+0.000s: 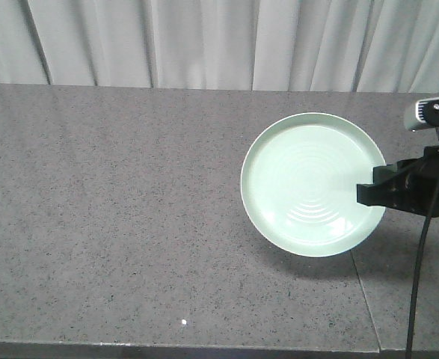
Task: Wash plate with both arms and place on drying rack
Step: 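Close the right gripper on the rim and lift the plate upright, then hold the plate raised in the right gripper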
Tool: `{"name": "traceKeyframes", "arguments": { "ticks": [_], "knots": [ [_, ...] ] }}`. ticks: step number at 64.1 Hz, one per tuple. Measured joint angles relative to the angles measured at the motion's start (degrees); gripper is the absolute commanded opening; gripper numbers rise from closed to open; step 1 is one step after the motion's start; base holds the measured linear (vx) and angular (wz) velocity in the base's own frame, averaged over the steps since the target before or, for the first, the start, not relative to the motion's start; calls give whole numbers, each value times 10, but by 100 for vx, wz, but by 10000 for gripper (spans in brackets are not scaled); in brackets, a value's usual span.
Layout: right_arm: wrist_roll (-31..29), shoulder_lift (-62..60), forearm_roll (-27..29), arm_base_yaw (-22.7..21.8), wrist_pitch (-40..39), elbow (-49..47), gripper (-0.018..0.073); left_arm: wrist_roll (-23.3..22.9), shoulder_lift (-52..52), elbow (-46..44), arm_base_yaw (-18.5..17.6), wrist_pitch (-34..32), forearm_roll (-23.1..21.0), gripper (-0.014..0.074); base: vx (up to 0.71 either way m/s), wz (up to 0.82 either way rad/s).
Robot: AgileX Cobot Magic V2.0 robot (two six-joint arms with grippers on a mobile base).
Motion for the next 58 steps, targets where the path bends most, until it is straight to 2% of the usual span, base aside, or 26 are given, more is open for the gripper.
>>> {"name": "traceKeyframes", "arguments": {
  "ticks": [25, 58],
  "knots": [
    [-18, -65, 13, 0, -73, 60, -9, 0, 0, 0, 0, 0, 0, -5, 0, 0],
    [-23, -65, 13, 0, -77, 63, -9, 0, 0, 0, 0, 0, 0, -5, 0, 0]
  ]
}}
